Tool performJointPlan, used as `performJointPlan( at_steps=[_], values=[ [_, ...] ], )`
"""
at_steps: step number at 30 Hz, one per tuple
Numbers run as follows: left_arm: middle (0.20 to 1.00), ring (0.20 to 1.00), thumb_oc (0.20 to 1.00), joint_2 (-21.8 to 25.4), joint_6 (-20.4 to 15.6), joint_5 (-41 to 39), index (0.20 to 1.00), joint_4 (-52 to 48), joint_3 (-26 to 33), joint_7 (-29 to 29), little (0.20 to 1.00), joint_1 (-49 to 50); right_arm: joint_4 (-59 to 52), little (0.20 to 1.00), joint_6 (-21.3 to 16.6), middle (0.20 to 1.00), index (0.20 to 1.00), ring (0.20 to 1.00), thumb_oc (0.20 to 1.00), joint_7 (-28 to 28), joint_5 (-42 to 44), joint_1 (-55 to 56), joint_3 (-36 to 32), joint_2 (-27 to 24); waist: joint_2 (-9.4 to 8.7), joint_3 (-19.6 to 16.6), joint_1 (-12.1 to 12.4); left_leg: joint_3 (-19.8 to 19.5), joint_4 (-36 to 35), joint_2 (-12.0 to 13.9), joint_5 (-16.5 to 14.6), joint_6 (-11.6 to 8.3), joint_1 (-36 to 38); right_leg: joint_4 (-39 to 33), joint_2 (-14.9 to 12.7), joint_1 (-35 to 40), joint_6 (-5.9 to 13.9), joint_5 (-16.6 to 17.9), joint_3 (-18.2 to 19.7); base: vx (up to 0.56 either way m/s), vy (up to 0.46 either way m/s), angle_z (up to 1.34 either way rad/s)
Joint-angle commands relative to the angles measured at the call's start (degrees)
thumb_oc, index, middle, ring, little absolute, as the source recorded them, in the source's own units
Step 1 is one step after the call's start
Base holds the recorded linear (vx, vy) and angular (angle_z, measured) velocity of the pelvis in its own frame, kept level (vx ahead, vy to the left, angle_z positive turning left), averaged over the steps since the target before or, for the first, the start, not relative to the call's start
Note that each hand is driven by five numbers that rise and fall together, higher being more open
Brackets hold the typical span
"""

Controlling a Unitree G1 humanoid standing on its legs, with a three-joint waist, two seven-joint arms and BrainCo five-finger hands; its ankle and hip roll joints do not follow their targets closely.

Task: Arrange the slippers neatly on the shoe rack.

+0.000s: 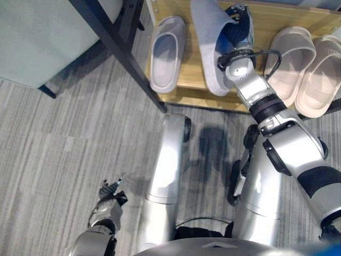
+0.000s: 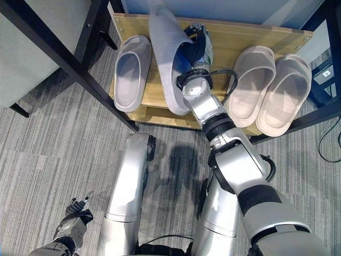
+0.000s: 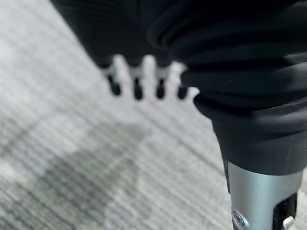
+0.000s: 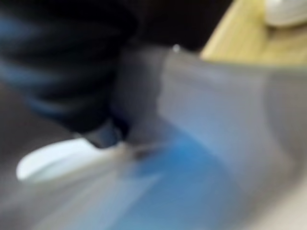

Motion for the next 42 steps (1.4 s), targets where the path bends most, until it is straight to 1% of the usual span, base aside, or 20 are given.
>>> performJointPlan(
  at_steps=[1, 5, 9, 12, 13, 14, 20, 26, 31, 32, 33, 35, 37, 40, 41, 42],
  values=[
    [1.0, 1.0, 1.0, 1.1, -0.29, 1.13, 1.0, 0.53, -4.56, 0.29, 1.0, 3.47, -5.53, 0.2, -1.52, 0.2, 0.2, 0.2, 0.2, -1.84, -1.23, -1.11, 0.94, -0.37, 0.4, -1.2, 2.54, 2.39, -0.42, -0.85, -0.08, 4.52, 0.18, 1.23, -0.19, 8.19, -3.14, 9.35, 4.27, 0.0, 0.0, 0.0],
    [1.0, 1.0, 1.0, 0.82, -0.19, 0.78, 1.0, 1.35, -4.36, 0.35, 1.0, 3.51, -3.8, 0.2, -1.64, 0.2, 0.2, 0.2, 0.2, -1.92, -0.47, -0.73, 0.68, 0.65, 0.47, -1.2, 2.53, 2.37, -0.35, -0.92, -0.19, 4.43, 0.18, 1.26, -0.15, 8.23, -3.25, 9.35, 4.29, 0.0, 0.0, 0.0],
    [1.0, 1.0, 1.0, 0.57, -0.16, 0.73, 1.0, 1.28, -4.79, 0.42, 1.0, 3.74, -1.78, 0.2, -2.56, 0.2, 0.2, 0.2, 0.2, -1.89, 2.44, 0.06, 0.34, 1.75, 0.65, -1.2, 2.69, 2.44, -0.2, -0.98, -0.25, 4.44, 0.18, 1.4, -0.17, 8.31, -3.35, 9.45, 4.26, 0.0, 0.0, 0.0],
    [1.0, 1.0, 1.0, 0.5, -0.18, 0.39, 1.0, 1.12, -5.23, 0.73, 1.0, 3.53, -0.47, 0.2, -3.93, 0.2, 0.2, 0.2, 0.2, -2.33, 6.38, -0.21, -0.41, 2.7, 0.76, -1.2, 2.62, 2.65, 0.0, -0.79, -0.33, 4.4, 0.18, 1.6, -0.16, 8.45, -3.41, 9.44, 4.29, 0.0, 0.0, 0.0],
    [1.0, 1.0, 1.0, 0.46, -0.18, 0.41, 1.0, 1.09, -5.39, 0.86, 1.0, 3.51, 0.04, 0.347, -4.49, 0.347, 0.347, 0.347, 0.347, -2.74, 7.48, -0.36, -0.63, 2.77, 0.77, -1.2, 2.64, 2.71, 0.01, -0.81, -0.32, 4.42, 0.18, 1.67, -0.16, 8.5, -3.39, 9.45, 4.34, 0.0, 0.0, 0.0],
    [1.0, 1.0, 1.0, 0.48, -0.13, 0.43, 1.0, 0.86, -5.43, 0.93, 1.0, 3.49, 0.69, 1.0, -4.8, 1.0, 1.0, 1.0, 1.0, -2.66, 8.0, -0.56, -0.54, 2.55, 0.83, -1.2, 2.71, 2.74, 0.1, -0.83, -0.34, 4.41, 0.18, 1.8, -0.18, 8.57, -3.33, 9.41, 4.44, 0.0, 0.0, 0.0],
    [1.0, 1.0, 1.0, 0.89, 0.19, 1.01, 1.0, 2.18, -4.73, 1.28, 1.0, 3.34, -0.69, 1.0, -5.78, 1.0, 1.0, 1.0, 1.0, -2.48, 10.27, -0.09, 0.02, 2.13, 0.7, -1.2, 2.58, 2.87, 0.42, -0.83, -0.35, 4.33, 0.18, 1.81, -0.23, 8.69, -3.36, 9.56, 4.42, 0.0, 0.0, 0.0],
    [1.0, 1.0, 1.0, 0.38, 0.75, 2.39, 1.0, 2.37, -5.35, 1.09, 1.0, 3.46, -2.53, 1.0, -5.33, 1.0, 1.0, 1.0, 1.0, -2.83, 9.25, 1.18, -0.27, 0.97, 0.71, -1.2, 2.34, 3.01, 0.65, -0.74, -0.45, 4.42, 0.18, 1.81, -0.23, 8.76, -3.44, 9.73, 4.49, 0.0, 0.0, 0.0],
    [1.0, 1.0, 1.0, 0.25, 1.36, 3.51, 1.0, 2.74, -5.91, 1.11, 1.0, 2.95, -4.9, 1.0, -6.93, 1.0, 1.0, 1.0, 1.0, -2.81, 12.48, 2.86, -1.4, 1.12, 0.75, -1.2, 2.08, 3.11, 0.76, -0.71, -0.32, 4.31, 0.18, 2.02, 0.02, 8.87, -3.26, 9.76, 4.79, 0.0, 0.0, 0.0],
    [1.0, 1.0, 1.0, 0.09, 1.75, 3.28, 1.0, 2.79, -5.65, 1.08, 1.0, 2.63, -7.15, 1.0, -7.19, 1.0, 1.0, 1.0, 1.0, -2.41, 13.27, 3.81, -1.31, 1.11, 0.64, -1.2, 1.87, 3.23, 0.8, -0.67, -0.2, 4.27, 0.18, 2.1, 0.06, 8.87, -3.32, 9.74, 4.75, 0.0, 0.0, 0.0],
    [1.0, 1.0, 1.0, 0.09, 1.75, 3.28, 1.0, 2.79, -5.65, 1.08, 1.0, 2.64, -7.2, 1.0, -7.15, 1.0, 1.0, 1.0, 1.0, -2.41, 13.26, 3.84, -1.31, 1.1, 0.64, -1.2, 1.86, 3.23, 0.8, -0.68, -0.2, 4.27, 0.18, 2.1, 0.05, 8.87, -3.32, 9.74, 4.76, 0.0, 0.0, 0.0],
    [1.0, 1.0, 1.0, -0.12, 2.02, 3.43, 1.0, 2.83, -4.97, 0.98, 1.0, 2.34, -11.36, 1.0, -7.45, 1.0, 1.0, 1.0, 1.0, -2.21, 12.7, 6.36, -1.58, 0.85, 0.29, -1.2, 1.41, 3.17, 0.69, -0.69, -0.15, 4.2, 0.18, 1.99, 0.06, 9.02, -3.36, 9.7, 4.77, 0.0, 0.0, 0.0],
    [1.0, 1.0, 1.0, -0.24, 2.4, 4.18, 1.0, 2.94, -4.13, 0.79, 1.0, 2.55, -15.51, 1.0, -7.97, 1.0, 1.0, 1.0, 1.0, -2.58, 11.89, 10.34, -3.33, -0.19, 0.06, -1.2, 0.85, 3.13, 0.69, -0.74, -0.02, 3.99, 0.18, 2.04, 0.03, 9.12, -3.31, 9.7, 4.72, 0.0, 0.0, 0.0],
    [1.0, 1.0, 1.0, -0.2, 2.62, 4.91, 1.0, 3.06, -3.84, 0.62, 1.0, 2.8, -16.27, 1.0, -7.63, 1.0, 1.0, 1.0, 1.0, -2.2, 10.85, 11.71, -3.88, -1.19, -0.08, -1.2, 0.69, 3.13, 0.73, -0.72, 0.0, 3.9, 0.18, 2.08, 0.0, 9.13, -3.29, 9.68, 4.77, 0.0, 0.0, 0.0],
    [1.0, 1.0, 1.0, -0.09, 2.7, 5.32, 1.0, 3.18, -3.62, 0.55, 1.0, 2.96, -16.66, 1.0, -6.55, 1.0, 1.0, 1.0, 1.0, -1.91, 9.06, 12.2, -3.91, -2.04, -0.09, -1.2, 0.63, 3.04, 0.84, -0.65, -0.01, 3.89, 0.18, 2.21, 0.09, 8.91, -3.26, 9.75, 4.91, 0.0, 0.0, 0.0],
    [1.0, 1.0, 1.0, -0.09, 2.7, 5.32, 1.0, 3.18, -3.62, 0.55, 1.0, 2.96, -16.7, 1.0, -6.52, 1.0, 1.0, 1.0, 1.0, -1.91, 9.03, 12.22, -3.92, -2.05, -0.08, -1.2, 0.64, 3.04, 0.85, -0.64, -0.02, 3.89, 0.18, 2.21, 0.1, 8.91, -3.25, 9.75, 4.91, 0.0, 0.0, 0.0]
  ],
)
